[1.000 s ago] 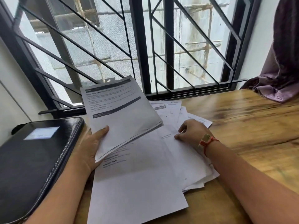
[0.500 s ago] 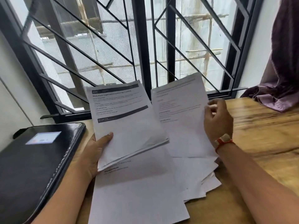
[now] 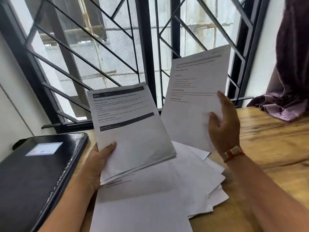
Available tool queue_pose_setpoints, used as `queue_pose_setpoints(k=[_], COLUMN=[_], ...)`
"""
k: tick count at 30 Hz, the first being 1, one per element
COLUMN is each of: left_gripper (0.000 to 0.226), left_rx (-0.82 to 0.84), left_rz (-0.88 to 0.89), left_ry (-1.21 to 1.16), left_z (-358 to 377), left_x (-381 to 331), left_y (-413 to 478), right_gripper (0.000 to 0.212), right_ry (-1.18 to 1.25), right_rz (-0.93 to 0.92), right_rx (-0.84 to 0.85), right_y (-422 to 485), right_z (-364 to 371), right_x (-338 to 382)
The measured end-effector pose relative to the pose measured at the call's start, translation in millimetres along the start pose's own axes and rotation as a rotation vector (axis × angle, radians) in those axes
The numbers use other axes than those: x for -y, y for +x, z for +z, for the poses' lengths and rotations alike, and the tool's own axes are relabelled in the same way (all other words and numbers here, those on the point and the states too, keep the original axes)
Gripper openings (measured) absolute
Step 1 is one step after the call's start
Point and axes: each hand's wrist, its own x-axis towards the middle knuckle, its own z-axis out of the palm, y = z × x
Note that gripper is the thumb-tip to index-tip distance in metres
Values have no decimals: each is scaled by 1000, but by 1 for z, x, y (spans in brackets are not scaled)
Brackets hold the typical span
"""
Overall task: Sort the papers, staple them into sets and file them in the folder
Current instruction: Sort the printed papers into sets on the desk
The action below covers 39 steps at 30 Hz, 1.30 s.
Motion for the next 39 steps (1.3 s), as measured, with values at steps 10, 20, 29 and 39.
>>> queue_pose_setpoints(k=[10,20,29,39], left_gripper=[39,46,51,50], left_rx=[76,136,186,218], left_rz=[-78,-102,-155,-146], left_ry=[-120,49,62,-5], left_z=[-3,4,7,11], left_x=[-2,-3,2,3], left_y=[-1,-5,-6,-7], right_gripper=[55,61,42,55], right_ry=[500,894,972,810], right_rz=[533,633,697,617], right_rx=[336,581,682,770], right_y=[-10,-37,-40,-47], right_z=[6,20,19,21], right_x=[8,39,56,49])
